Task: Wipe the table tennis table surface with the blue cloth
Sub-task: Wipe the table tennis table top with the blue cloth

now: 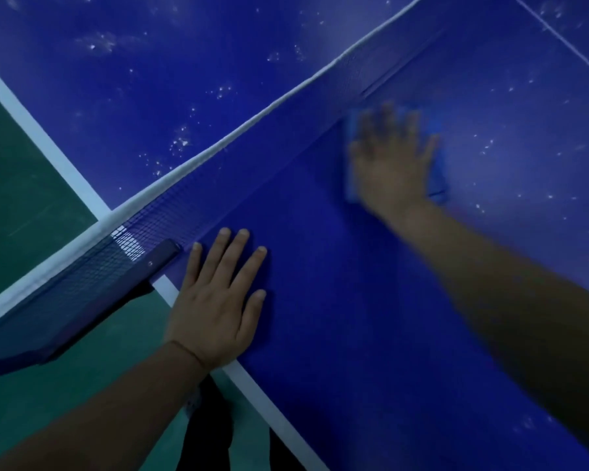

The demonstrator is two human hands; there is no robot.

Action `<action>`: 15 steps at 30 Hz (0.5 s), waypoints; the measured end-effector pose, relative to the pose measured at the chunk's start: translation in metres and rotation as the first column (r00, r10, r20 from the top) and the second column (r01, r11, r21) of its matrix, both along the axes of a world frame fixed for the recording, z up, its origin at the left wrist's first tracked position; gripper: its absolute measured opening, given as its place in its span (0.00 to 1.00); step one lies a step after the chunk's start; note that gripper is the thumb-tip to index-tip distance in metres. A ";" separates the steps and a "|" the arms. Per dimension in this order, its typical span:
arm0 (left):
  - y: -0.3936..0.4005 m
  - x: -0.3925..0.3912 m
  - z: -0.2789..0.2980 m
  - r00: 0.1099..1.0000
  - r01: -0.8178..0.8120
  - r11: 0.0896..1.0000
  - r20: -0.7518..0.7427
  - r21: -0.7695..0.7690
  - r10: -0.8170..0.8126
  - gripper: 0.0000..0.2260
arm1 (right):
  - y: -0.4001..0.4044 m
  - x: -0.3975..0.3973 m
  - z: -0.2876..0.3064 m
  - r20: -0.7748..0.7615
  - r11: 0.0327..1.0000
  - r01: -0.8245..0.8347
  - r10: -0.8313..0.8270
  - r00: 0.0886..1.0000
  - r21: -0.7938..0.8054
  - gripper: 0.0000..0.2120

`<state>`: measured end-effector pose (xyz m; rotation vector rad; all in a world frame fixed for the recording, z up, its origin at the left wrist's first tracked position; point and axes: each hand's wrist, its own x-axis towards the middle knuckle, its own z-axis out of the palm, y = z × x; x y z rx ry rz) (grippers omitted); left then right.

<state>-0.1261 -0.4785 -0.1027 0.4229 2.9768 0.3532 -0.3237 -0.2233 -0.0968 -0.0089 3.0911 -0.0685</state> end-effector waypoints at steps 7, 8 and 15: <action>0.001 0.000 0.000 1.000 -0.006 1.000 0.002 -0.008 0.006 0.25 | 0.047 0.014 -0.002 0.020 0.983 -0.165 0.164 0.986 0.074 0.30; 0.001 0.000 0.000 1.000 -0.011 1.000 0.007 -0.004 0.011 0.25 | 0.082 0.003 -0.001 0.018 0.996 0.018 -0.019 1.000 0.085 0.31; 0.002 0.000 0.002 1.000 -0.023 1.000 0.021 0.012 0.023 0.26 | 0.032 0.075 -0.003 -0.025 1.000 0.001 -0.001 1.000 -0.016 0.27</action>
